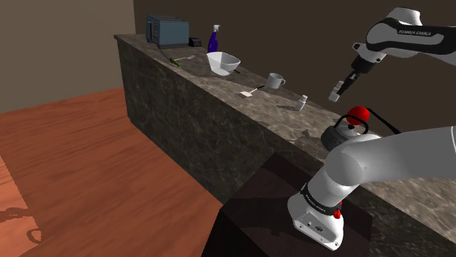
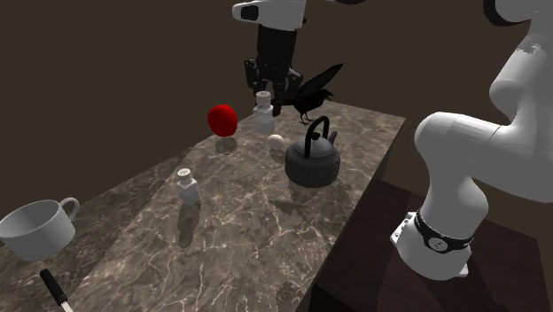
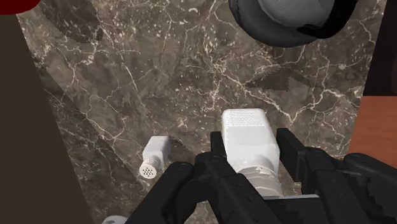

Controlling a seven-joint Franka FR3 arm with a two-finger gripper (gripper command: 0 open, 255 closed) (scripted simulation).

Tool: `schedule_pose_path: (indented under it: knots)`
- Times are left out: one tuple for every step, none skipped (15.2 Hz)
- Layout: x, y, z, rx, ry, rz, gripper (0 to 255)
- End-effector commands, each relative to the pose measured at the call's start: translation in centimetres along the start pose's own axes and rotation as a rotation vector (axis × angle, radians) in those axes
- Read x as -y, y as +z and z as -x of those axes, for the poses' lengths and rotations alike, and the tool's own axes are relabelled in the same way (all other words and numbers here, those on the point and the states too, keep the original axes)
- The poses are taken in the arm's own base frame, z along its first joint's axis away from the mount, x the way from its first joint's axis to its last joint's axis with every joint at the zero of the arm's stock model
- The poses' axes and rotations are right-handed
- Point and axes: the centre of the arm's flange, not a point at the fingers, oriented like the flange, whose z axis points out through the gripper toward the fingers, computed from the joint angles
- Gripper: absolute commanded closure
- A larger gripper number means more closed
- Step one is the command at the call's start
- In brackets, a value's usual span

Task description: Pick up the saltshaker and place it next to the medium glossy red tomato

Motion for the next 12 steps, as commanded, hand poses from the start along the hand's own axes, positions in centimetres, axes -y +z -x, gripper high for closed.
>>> schedule_pose_path:
  knots:
    - [-2.1, 0.3, 1.9, 0.001, -0.001, 0.001, 255]
    - [-3.1, 0.3, 2.8, 0.001, -0.001, 0.001, 255]
    - [-4.1, 0.3, 3.7, 0.001, -0.001, 0.001, 255]
    - [-5.1, 0.3, 4.6, 0.001, -0.001, 0.001, 255]
    - [-6.1, 0.4, 5.4, 0.001, -0.001, 0.001, 255]
    - [-7.0, 0.4, 6.3, 0.001, -0.001, 0.001, 255]
    - [-8.0, 0.4, 7.2, 0.001, -0.001, 0.001, 255]
    - [-9.0, 0.5, 8.1, 0.001, -0.001, 0.001, 255]
    - [-10.0, 0.5, 9.0, 0.001, -0.001, 0.001, 255]
    - [-11.0, 0.5, 9.9, 0.001, -0.001, 0.001, 255]
    - [-11.9, 0.5, 10.7, 0.001, -0.001, 0.001, 255]
    - [-12.9, 0.6, 11.6, 0.001, -0.001, 0.001, 255]
